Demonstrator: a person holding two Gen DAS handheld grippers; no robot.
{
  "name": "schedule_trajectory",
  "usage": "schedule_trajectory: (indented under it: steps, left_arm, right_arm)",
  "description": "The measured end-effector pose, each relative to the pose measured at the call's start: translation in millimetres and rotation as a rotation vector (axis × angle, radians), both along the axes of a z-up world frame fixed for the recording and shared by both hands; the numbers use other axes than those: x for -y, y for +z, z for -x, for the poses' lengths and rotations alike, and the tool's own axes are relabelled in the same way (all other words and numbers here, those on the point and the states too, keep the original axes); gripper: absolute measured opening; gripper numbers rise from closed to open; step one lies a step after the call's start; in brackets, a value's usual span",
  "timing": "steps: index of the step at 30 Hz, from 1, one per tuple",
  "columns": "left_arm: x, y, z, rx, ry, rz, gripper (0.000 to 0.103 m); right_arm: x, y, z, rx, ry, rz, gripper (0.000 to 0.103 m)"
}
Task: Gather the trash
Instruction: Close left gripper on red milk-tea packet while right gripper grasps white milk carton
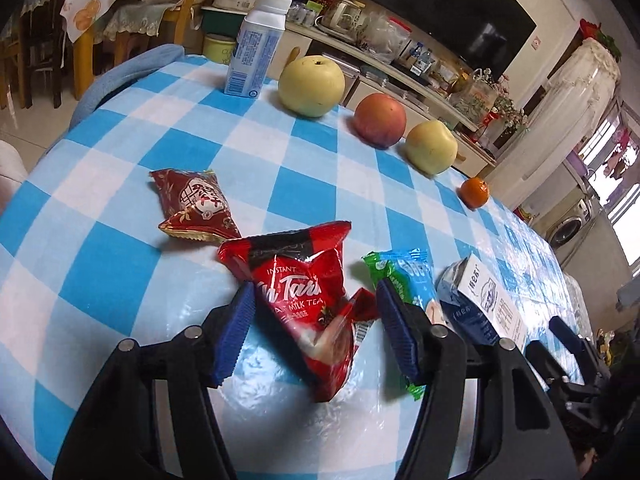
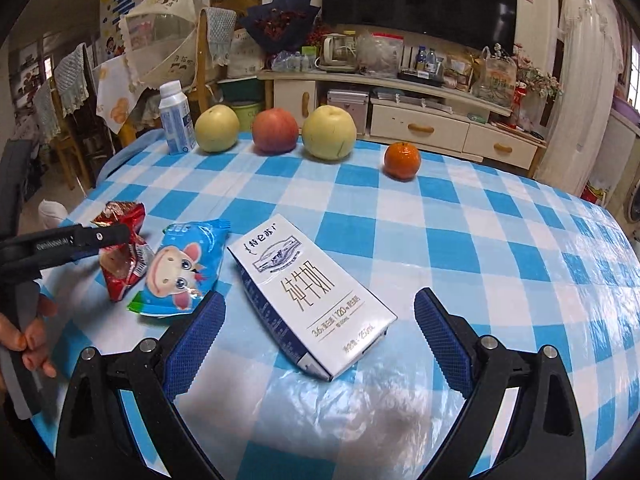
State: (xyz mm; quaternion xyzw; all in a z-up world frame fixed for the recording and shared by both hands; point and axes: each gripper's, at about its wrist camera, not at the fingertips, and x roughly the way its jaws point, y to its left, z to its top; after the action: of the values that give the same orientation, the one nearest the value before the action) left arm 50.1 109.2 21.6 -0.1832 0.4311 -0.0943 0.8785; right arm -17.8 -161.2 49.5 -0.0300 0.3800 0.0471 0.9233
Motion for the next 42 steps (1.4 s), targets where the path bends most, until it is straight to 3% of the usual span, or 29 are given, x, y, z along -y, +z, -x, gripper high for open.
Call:
schedule_trajectory:
  steps: [6,12,24,26,28,31,42]
  left_arm:
    - [2.0,-4.7,-11.9,-0.03,0.001,0.003,0.063]
    - [14.4,-6.7,-20.2,-0.038,-0.026,-0.079,0.071]
    - [22.2,-8.1,-23.2,-0.029,-0.042,-0.128,0.072]
    - [23.0,-8.4,-22.9,-0.026,-0.046,-0.13,0.072]
    - [23.9,-8.6,-22.3,-0.026,-0.049,-0.135,0.072]
    - [25.0,-9.3,-19.1,-0.018,-0.044,-0.136,0.072]
    - [25.2,-10.3,-7.5,0.005,-0.057,-0.089,0.06]
  right_arm:
    - [-0.7,-15.0,-25.8,-0.049,0.048,-0.019,0.094]
    - [-5.4,-28.5,-41.1,-0.101,0.092,-0.022,0.094]
    - [-20.3,-35.4,-40.6,-0.151,0.158,-0.054,0.094]
    - [-24.1,-35.4,-38.9,-0.151,0.167,-0.047,0.088]
    - [-26.9,-37.2,-39.0,-0.159,0.168,-0.043,0.074]
    - [-28.5,-39.6,-39.2,-0.166,0.163,-0.045,0.066]
    - [-28.1,-35.3,-31.7,-0.153,0.16,-0.087,0.066]
